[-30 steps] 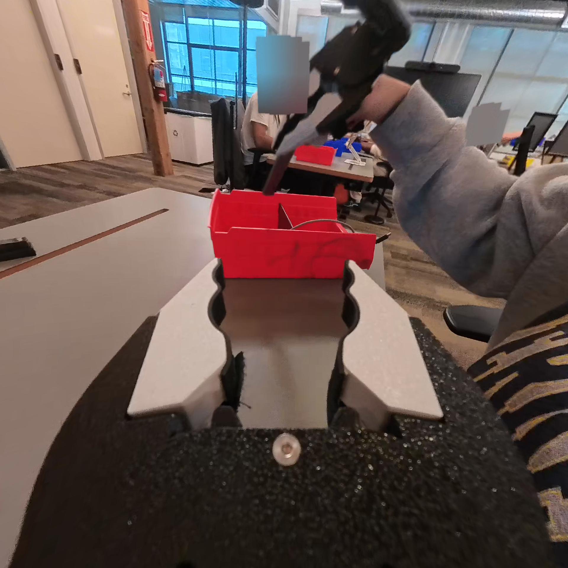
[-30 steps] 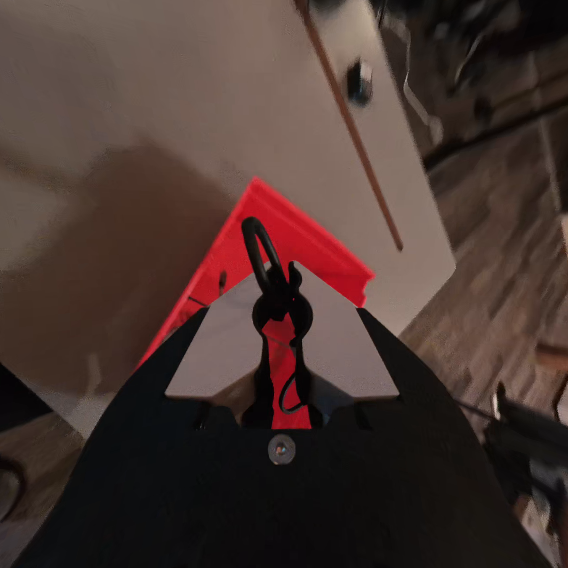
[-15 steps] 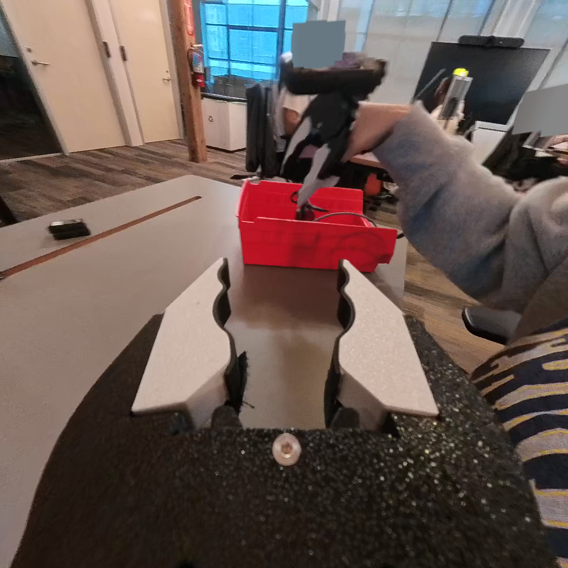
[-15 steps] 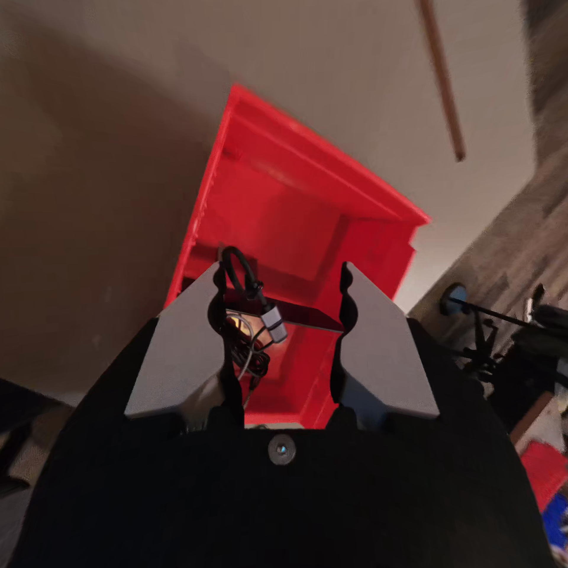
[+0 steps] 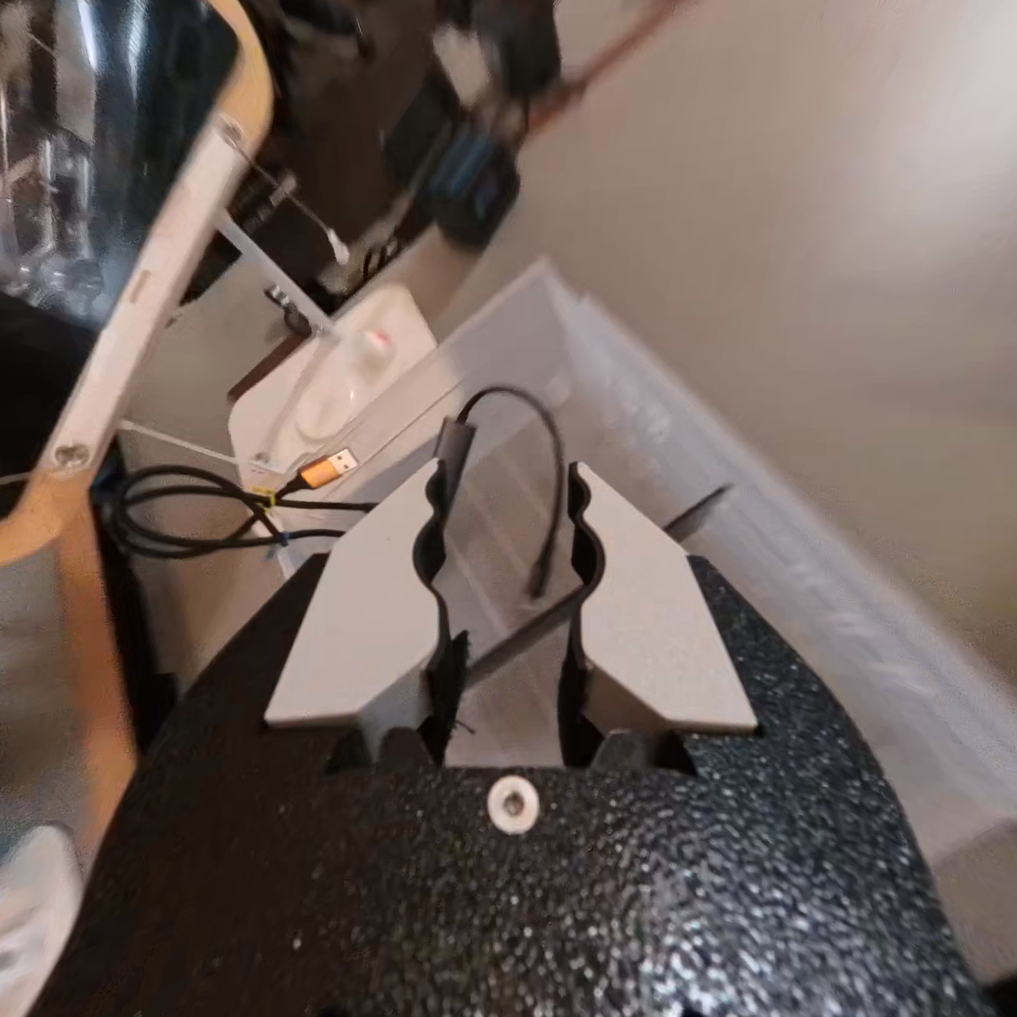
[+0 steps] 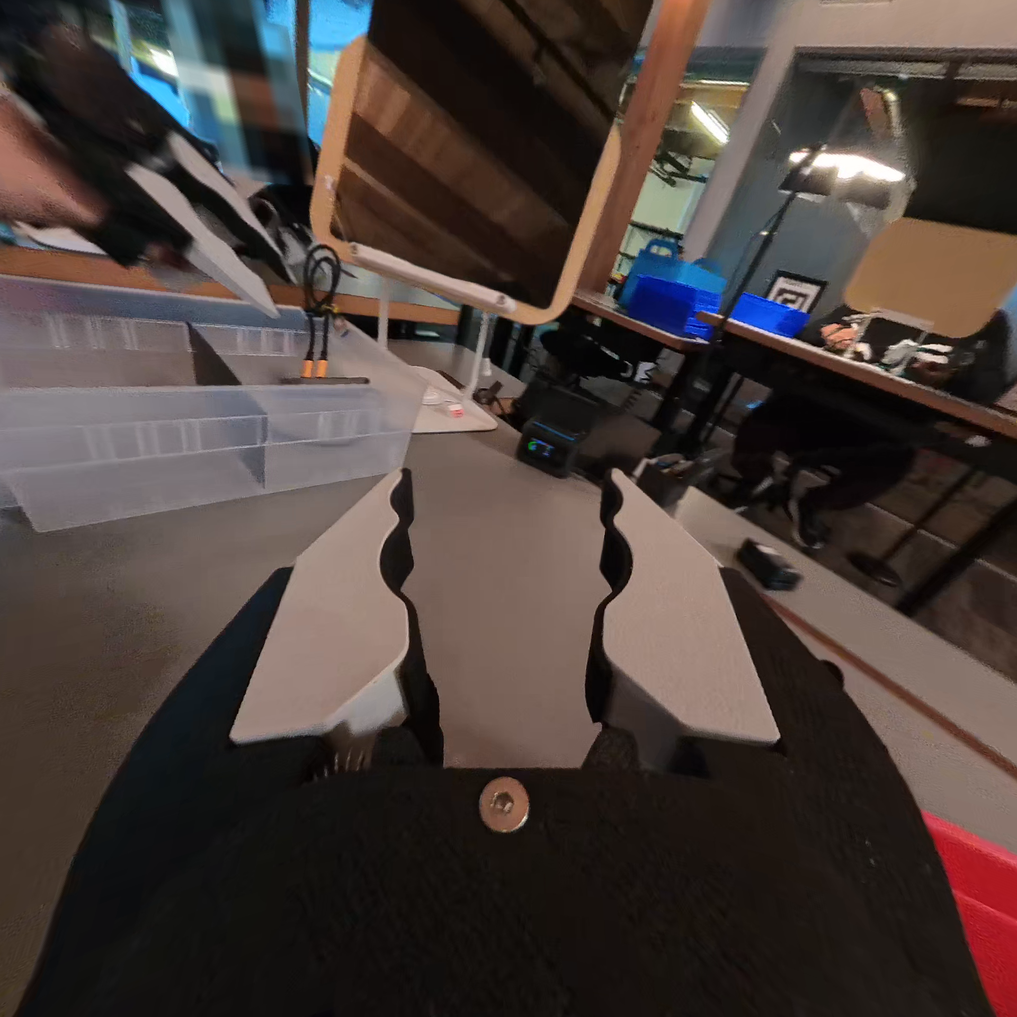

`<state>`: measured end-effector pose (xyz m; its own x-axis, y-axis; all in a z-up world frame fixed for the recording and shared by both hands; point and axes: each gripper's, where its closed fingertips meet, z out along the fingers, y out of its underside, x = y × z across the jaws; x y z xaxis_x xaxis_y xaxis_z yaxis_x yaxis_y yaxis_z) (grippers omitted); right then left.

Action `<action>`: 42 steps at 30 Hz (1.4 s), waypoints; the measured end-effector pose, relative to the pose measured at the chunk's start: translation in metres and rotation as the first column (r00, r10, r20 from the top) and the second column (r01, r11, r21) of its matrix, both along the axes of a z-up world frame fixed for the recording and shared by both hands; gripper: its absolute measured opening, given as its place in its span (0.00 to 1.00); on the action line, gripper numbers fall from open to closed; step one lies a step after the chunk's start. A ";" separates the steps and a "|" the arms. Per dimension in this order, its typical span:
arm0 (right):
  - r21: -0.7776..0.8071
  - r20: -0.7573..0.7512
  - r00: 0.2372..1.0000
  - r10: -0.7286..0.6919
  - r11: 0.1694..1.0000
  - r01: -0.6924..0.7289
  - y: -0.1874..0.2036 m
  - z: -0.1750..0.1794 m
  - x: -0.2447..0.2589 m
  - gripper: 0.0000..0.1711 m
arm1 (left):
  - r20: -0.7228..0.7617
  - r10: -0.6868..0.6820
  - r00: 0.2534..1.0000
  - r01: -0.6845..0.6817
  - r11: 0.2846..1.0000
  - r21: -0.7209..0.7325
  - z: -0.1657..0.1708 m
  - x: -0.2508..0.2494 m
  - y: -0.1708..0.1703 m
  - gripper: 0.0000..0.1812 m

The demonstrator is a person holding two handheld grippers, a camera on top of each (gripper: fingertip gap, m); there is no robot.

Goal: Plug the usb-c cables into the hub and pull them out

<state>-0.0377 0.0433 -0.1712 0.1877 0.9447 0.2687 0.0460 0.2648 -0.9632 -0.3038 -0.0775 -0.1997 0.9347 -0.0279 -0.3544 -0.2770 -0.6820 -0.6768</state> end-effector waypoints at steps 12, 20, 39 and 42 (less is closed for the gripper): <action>-0.267 -0.145 0.987 0.067 0.958 -0.104 0.007 -0.035 -0.008 0.37 | -0.328 -0.057 0.943 -0.074 0.925 -0.372 -0.103 -0.089 0.037 0.23; -0.226 -0.081 0.992 0.100 0.967 -0.116 -0.004 -0.044 -0.014 0.37 | -0.477 -0.124 0.870 -0.096 0.907 -0.411 -0.100 -0.095 0.036 0.12; -0.393 -0.354 0.797 0.488 0.696 -0.601 -0.066 0.059 0.003 0.34 | -0.017 -0.953 0.302 0.741 0.224 0.633 0.171 0.252 0.009 0.11; -0.516 -0.420 0.651 0.633 0.424 -0.745 -0.094 0.073 0.011 0.39 | 0.042 -0.997 0.070 0.750 0.080 0.656 0.159 0.287 -0.001 0.11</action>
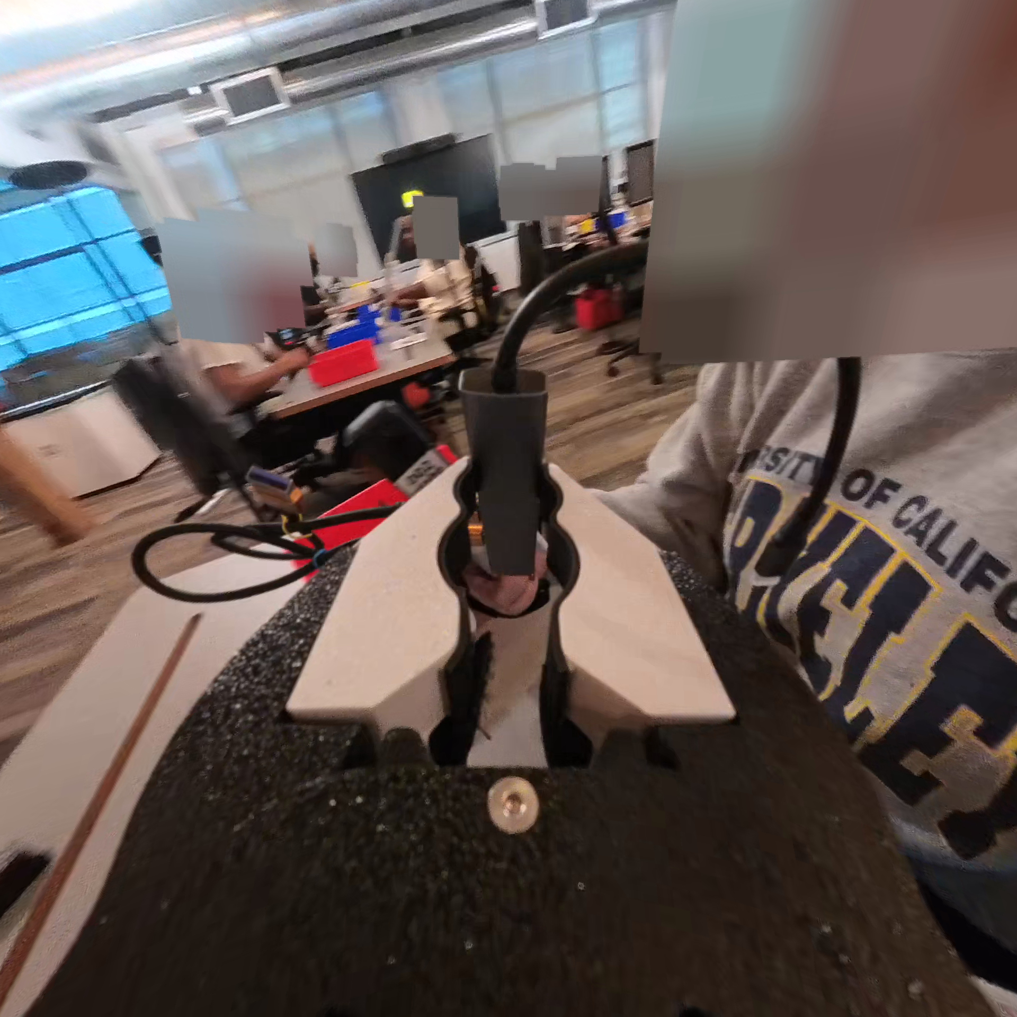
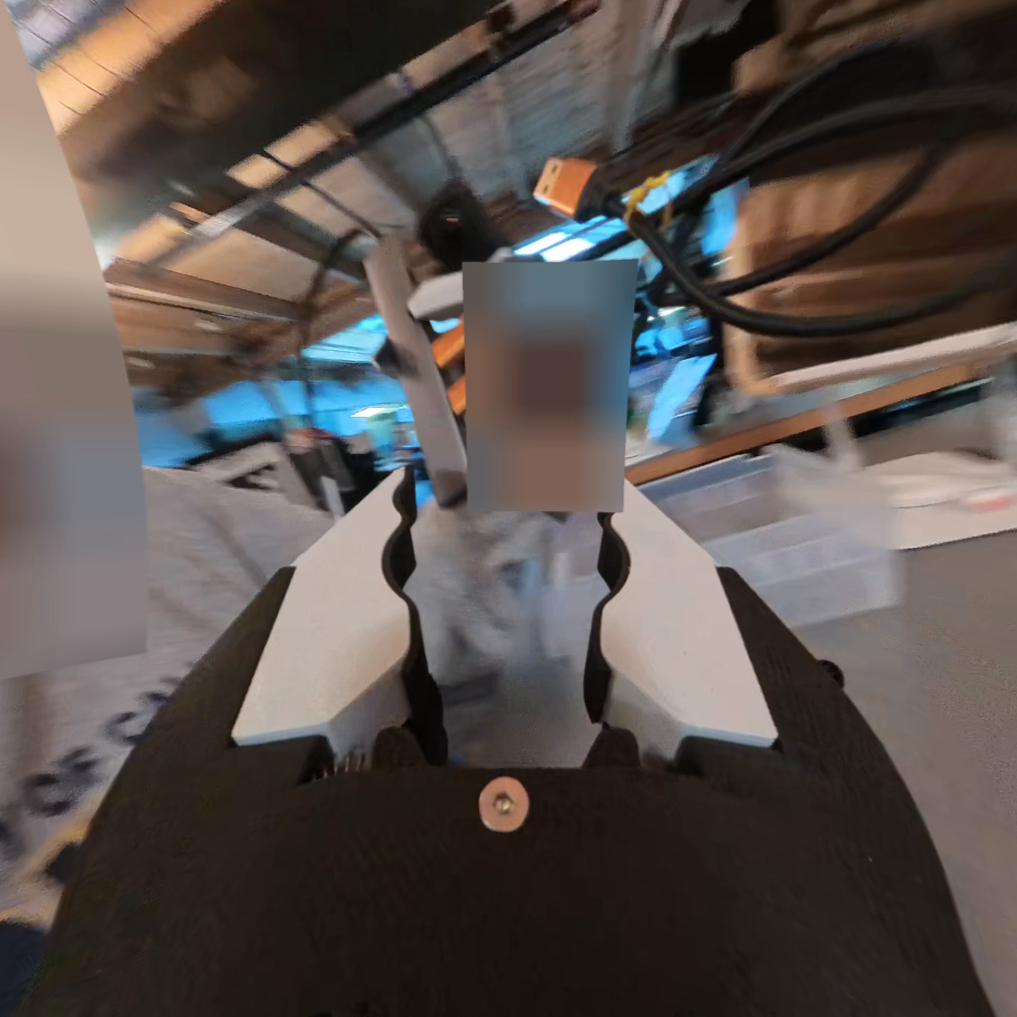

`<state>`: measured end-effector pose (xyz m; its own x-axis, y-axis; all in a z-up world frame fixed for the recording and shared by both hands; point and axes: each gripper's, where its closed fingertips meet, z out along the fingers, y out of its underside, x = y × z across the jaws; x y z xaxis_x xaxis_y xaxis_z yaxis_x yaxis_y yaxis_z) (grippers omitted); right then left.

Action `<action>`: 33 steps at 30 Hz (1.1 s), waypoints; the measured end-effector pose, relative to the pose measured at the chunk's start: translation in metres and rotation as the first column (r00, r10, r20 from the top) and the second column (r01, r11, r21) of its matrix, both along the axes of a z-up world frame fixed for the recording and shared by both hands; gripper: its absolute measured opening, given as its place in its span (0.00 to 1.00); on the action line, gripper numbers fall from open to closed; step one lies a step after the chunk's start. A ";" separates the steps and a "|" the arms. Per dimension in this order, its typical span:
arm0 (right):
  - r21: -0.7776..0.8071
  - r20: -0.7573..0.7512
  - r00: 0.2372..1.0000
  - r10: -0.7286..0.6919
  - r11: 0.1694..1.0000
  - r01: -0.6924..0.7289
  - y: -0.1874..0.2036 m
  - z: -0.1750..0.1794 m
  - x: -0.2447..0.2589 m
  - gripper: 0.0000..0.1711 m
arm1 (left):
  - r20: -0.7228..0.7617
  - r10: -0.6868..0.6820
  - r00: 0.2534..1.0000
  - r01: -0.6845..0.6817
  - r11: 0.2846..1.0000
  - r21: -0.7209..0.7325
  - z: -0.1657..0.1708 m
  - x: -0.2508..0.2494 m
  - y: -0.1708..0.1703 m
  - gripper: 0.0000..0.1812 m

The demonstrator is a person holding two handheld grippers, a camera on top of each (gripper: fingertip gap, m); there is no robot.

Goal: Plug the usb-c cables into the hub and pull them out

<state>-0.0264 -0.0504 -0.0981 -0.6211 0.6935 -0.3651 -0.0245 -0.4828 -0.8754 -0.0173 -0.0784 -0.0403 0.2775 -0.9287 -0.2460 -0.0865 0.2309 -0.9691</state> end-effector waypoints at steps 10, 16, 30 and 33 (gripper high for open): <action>-0.090 -0.068 0.990 0.124 0.987 -0.130 -0.008 0.000 0.027 0.05 | 0.156 0.013 0.988 0.010 0.989 -0.144 -0.025 0.023 0.026 0.11; 0.151 -0.103 0.980 -0.169 0.971 0.184 0.009 -0.014 0.024 0.04 | 0.271 0.168 0.948 -0.068 0.937 -0.342 -0.047 0.017 0.046 0.14; 0.065 -0.163 0.955 -0.249 0.963 0.262 0.027 -0.010 0.036 0.03 | 0.293 0.257 0.921 -0.157 0.932 -0.326 -0.070 0.028 0.052 0.04; 0.041 -0.159 0.958 -0.238 0.968 0.247 0.028 -0.010 0.036 0.02 | 0.304 0.256 0.918 -0.126 0.913 -0.388 -0.073 0.030 0.054 0.07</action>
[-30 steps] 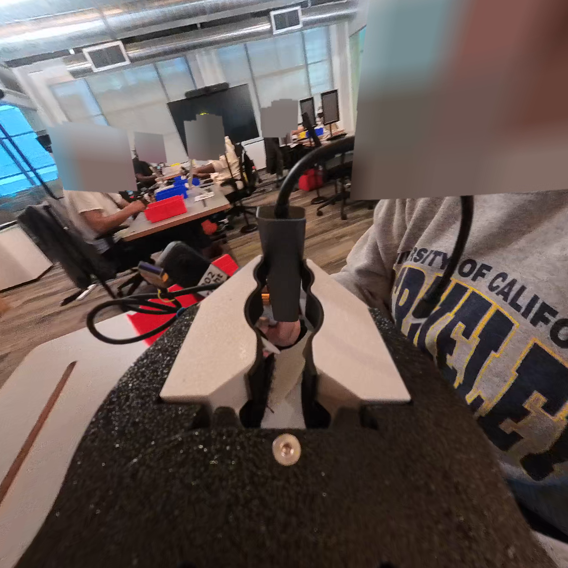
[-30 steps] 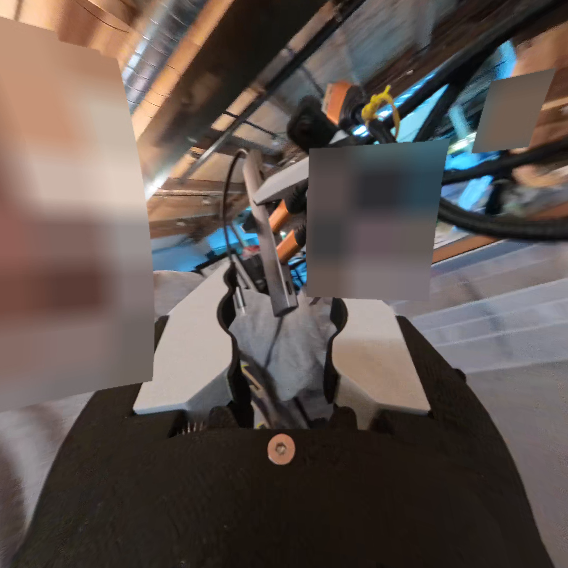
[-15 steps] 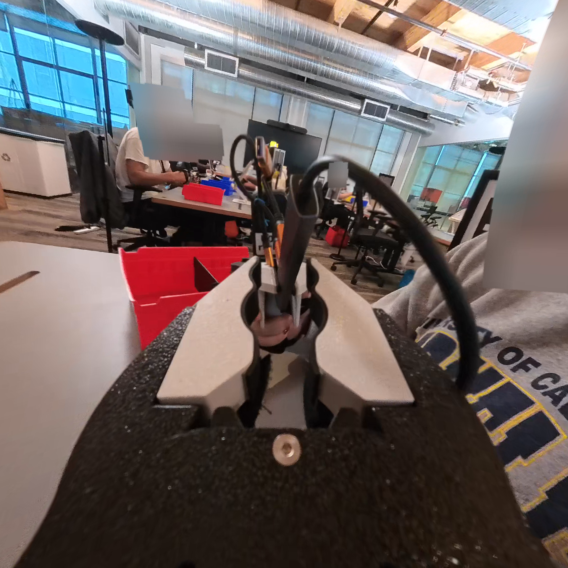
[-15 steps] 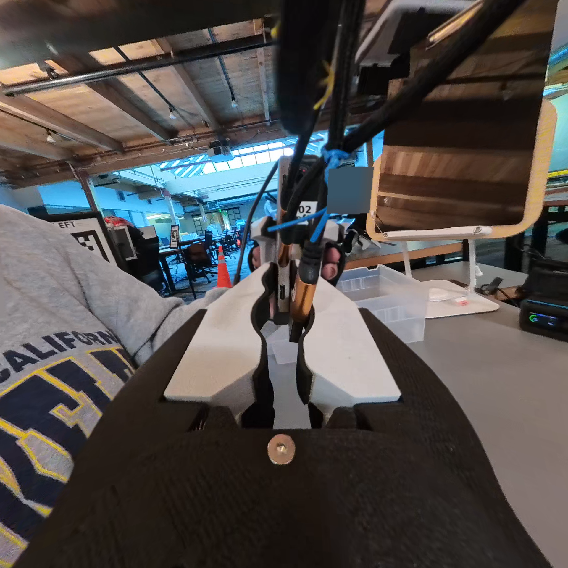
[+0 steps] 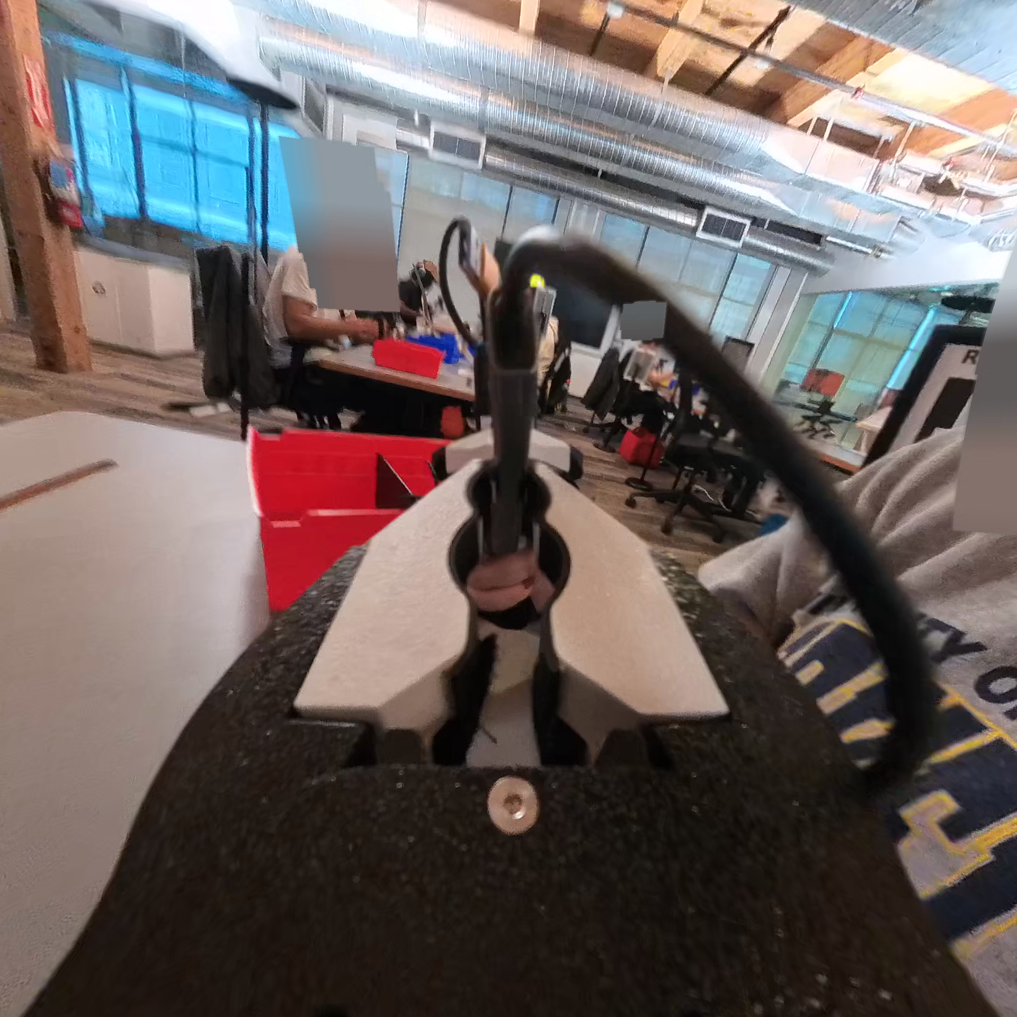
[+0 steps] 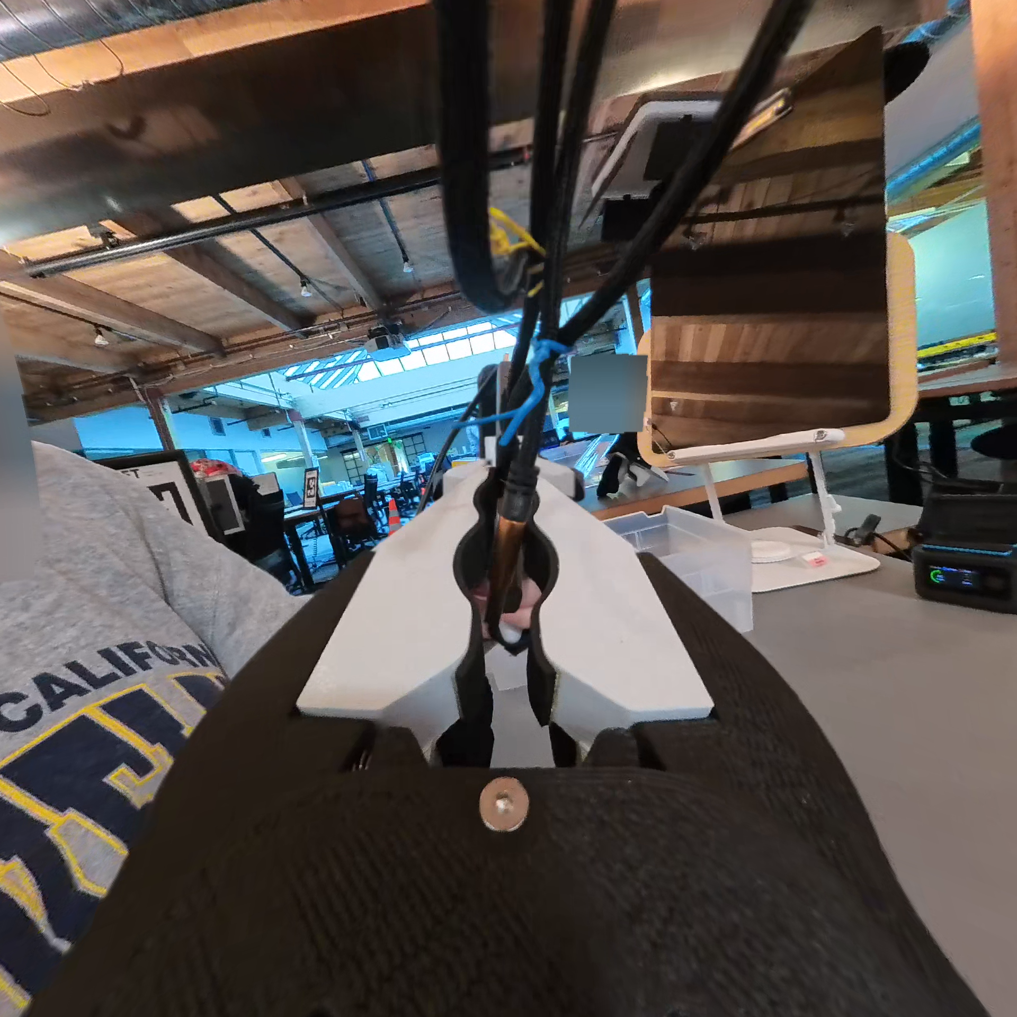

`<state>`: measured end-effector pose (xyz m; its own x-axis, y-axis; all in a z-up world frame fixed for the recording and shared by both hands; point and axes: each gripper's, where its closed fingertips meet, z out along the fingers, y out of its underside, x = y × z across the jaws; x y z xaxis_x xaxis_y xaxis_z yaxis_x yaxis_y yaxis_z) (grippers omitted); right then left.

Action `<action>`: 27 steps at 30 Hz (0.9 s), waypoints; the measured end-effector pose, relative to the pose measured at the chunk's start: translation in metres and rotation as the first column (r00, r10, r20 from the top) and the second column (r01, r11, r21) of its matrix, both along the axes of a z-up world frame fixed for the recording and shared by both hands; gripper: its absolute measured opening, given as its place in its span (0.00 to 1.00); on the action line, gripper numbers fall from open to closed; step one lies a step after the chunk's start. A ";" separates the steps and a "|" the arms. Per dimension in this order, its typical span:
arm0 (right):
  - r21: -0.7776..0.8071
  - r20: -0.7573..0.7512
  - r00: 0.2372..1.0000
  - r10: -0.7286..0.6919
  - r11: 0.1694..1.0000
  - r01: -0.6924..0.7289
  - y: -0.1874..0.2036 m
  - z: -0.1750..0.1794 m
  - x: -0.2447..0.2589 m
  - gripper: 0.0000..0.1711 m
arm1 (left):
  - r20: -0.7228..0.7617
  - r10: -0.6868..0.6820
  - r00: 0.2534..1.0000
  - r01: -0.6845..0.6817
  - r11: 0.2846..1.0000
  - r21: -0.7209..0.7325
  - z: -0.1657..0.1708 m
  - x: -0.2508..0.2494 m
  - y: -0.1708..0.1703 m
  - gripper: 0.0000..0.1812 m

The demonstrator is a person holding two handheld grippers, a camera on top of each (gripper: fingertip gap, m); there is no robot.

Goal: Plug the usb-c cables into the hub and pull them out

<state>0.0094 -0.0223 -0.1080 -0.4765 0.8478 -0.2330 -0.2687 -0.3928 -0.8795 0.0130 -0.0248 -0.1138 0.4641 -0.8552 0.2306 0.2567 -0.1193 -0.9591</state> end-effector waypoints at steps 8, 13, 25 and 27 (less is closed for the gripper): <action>0.026 -0.027 0.998 -0.061 0.998 0.062 -0.007 0.015 0.001 0.02 | -0.023 0.008 1.000 -0.007 0.999 0.039 0.007 0.010 -0.005 0.04; 0.026 -0.064 0.994 -0.087 0.996 0.089 -0.015 0.026 0.006 0.02 | -0.040 -0.013 0.999 0.015 0.997 0.072 0.016 0.015 -0.014 0.04; -0.086 -0.030 0.999 -0.036 0.996 0.033 -0.021 0.028 0.008 0.02 | -0.063 -0.035 0.997 0.040 0.997 0.073 0.018 0.019 -0.022 0.05; 0.035 0.018 0.989 -0.149 0.988 0.148 -0.020 0.024 0.005 0.01 | -0.072 -0.020 0.997 0.024 0.998 0.056 0.013 0.016 -0.020 0.05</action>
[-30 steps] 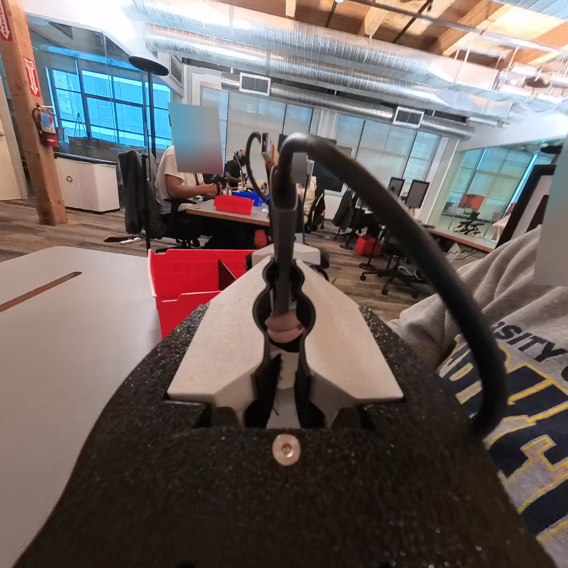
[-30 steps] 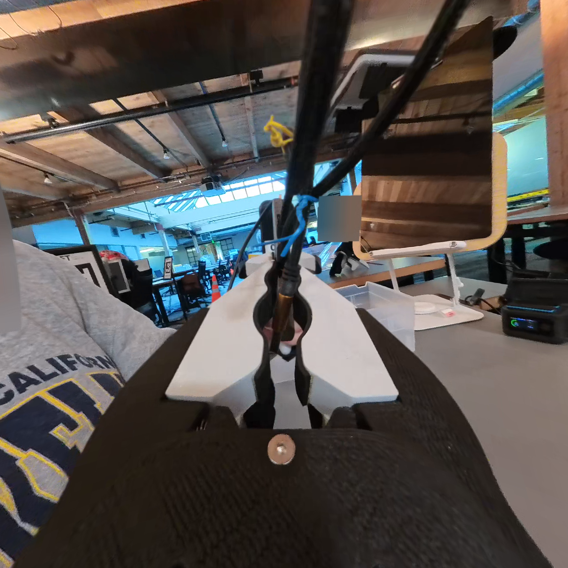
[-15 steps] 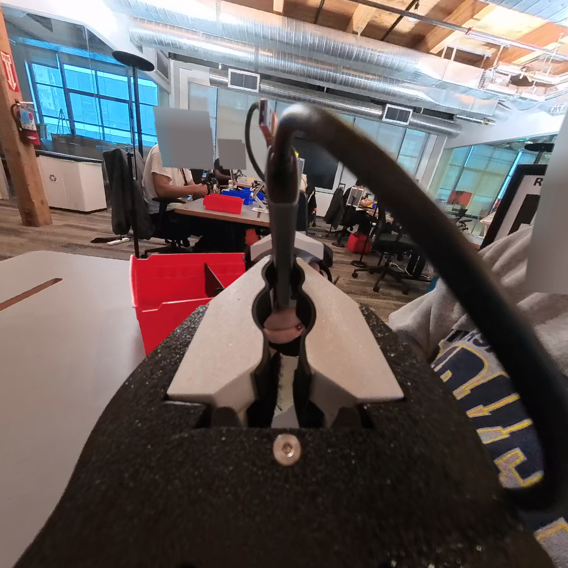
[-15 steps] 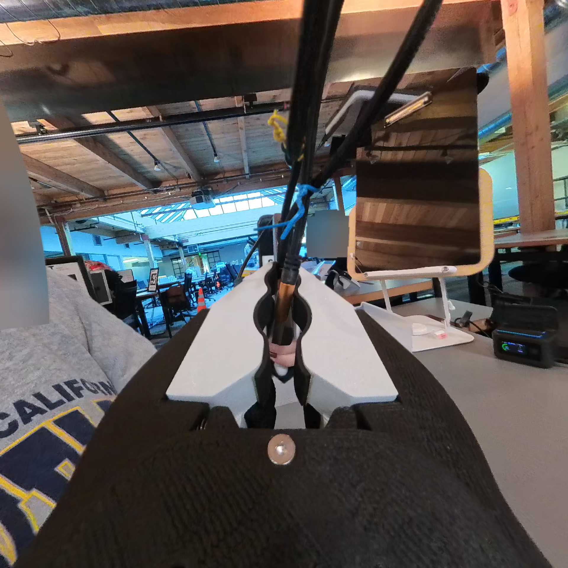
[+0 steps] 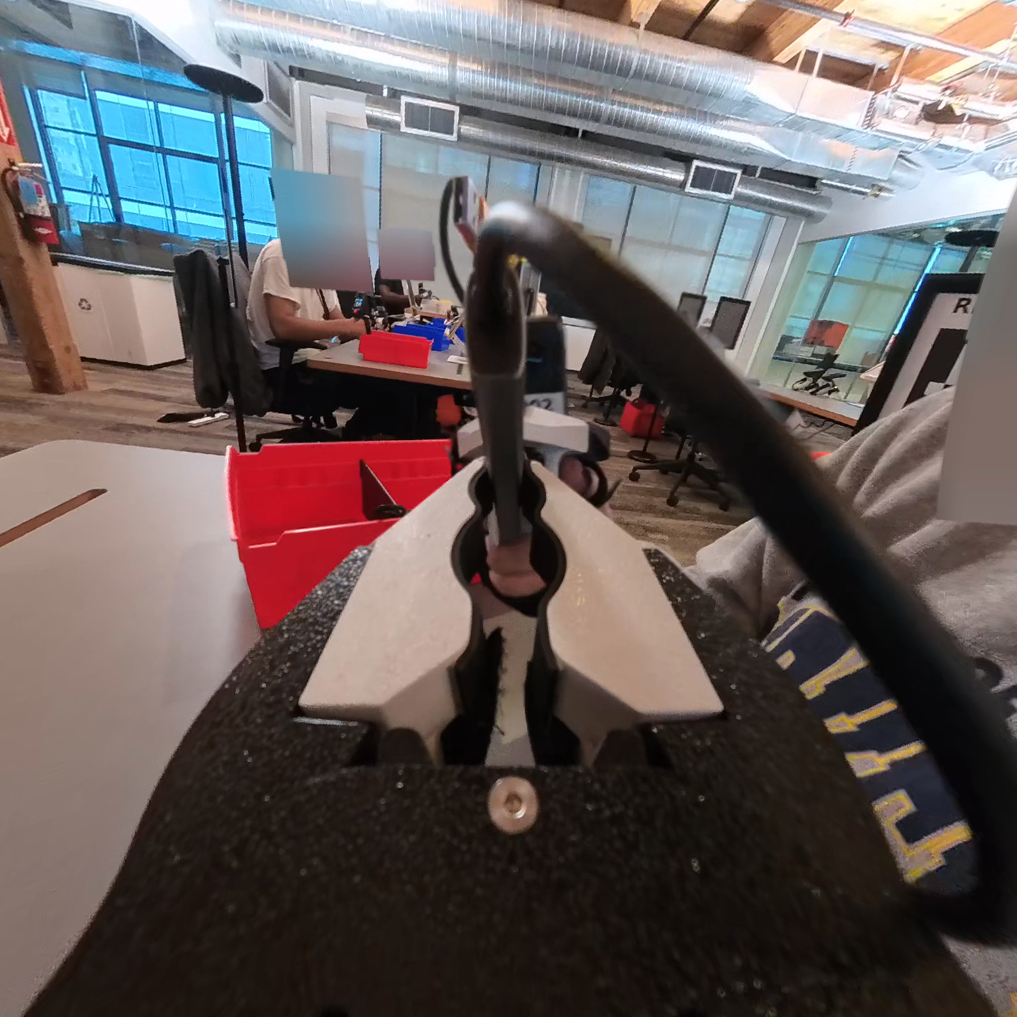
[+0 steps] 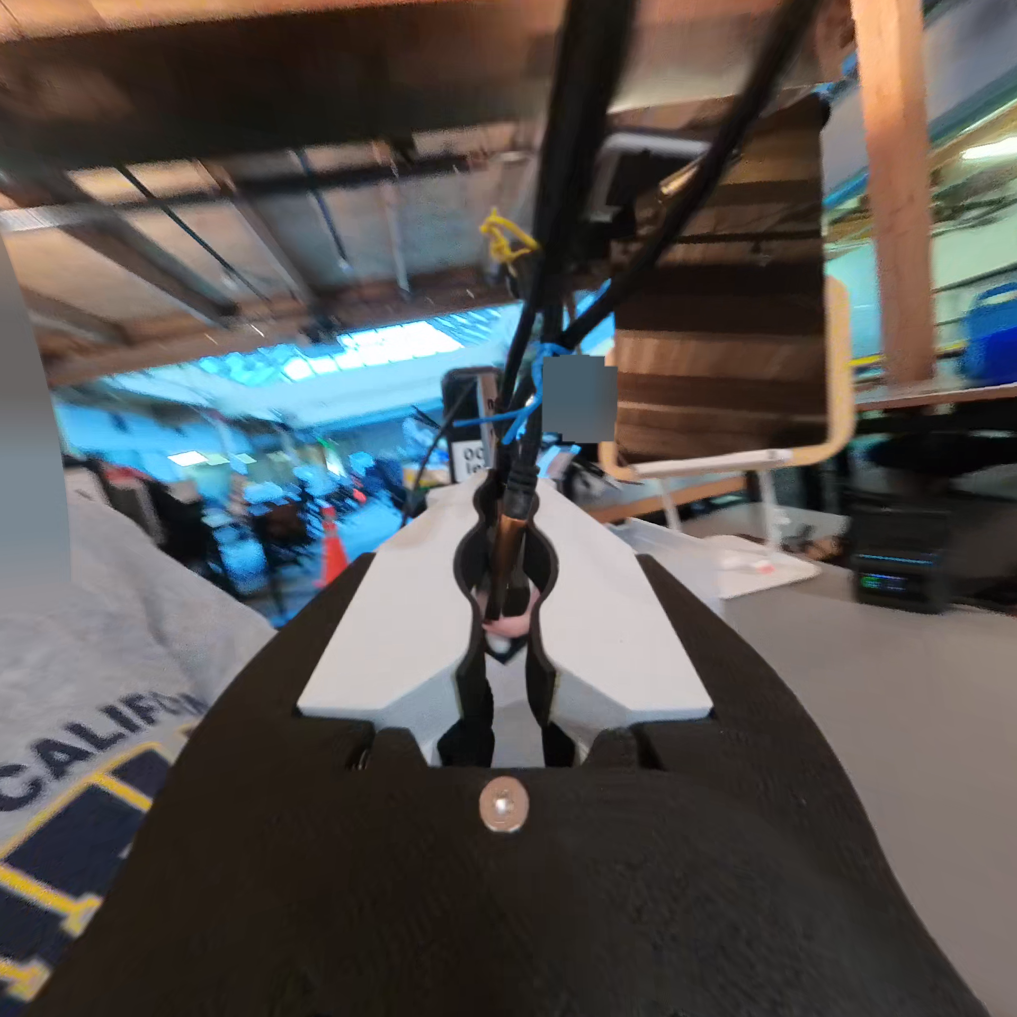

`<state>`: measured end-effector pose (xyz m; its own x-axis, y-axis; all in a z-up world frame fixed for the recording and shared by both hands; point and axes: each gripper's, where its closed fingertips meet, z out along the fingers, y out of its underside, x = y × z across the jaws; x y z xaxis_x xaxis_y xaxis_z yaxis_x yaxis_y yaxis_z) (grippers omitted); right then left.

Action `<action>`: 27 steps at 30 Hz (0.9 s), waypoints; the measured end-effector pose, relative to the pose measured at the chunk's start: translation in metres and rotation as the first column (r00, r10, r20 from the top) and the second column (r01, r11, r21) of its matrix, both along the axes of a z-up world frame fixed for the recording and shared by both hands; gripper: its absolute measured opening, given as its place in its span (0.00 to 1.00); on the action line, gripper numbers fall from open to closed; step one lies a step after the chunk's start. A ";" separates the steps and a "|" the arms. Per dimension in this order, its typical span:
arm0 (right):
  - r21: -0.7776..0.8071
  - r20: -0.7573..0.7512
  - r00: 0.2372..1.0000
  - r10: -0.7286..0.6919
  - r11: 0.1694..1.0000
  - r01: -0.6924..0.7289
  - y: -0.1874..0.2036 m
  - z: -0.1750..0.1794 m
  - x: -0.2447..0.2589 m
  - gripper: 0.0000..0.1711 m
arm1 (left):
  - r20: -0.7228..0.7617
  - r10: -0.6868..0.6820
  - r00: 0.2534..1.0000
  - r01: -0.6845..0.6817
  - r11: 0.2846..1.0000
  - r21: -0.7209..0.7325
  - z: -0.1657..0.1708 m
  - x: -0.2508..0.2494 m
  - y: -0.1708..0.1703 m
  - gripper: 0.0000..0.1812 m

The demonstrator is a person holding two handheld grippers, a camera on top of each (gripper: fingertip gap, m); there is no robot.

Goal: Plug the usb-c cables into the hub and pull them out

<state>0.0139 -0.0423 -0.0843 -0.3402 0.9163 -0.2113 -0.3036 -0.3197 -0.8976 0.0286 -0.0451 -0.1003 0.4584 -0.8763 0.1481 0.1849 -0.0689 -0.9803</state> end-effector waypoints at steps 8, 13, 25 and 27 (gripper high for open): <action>-0.076 0.015 0.996 0.091 0.993 -0.090 -0.009 0.003 0.004 0.01 | 0.007 -0.045 0.999 0.045 0.999 -0.007 0.003 0.004 -0.010 0.05; 0.130 0.065 0.995 -0.076 0.989 0.067 -0.018 0.004 0.007 0.02 | -0.023 -0.050 0.998 0.050 0.999 0.000 0.003 0.006 -0.017 0.04; 0.212 0.086 0.990 -0.112 0.973 0.092 -0.035 0.011 0.014 0.02 | 0.041 -0.155 0.987 0.156 0.988 -0.014 0.011 0.013 -0.034 0.05; -0.024 -0.172 0.985 0.010 1.000 -0.014 -0.022 0.052 0.055 0.03 | 0.061 -0.181 0.982 0.181 0.983 -0.001 0.013 0.004 -0.041 0.04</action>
<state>0.0692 -0.0638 -0.0327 -0.3846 0.9070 -0.1715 -0.4488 -0.3460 -0.8239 0.0327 -0.0863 -0.0869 0.2826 -0.9428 0.1769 0.2272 -0.1133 -0.9672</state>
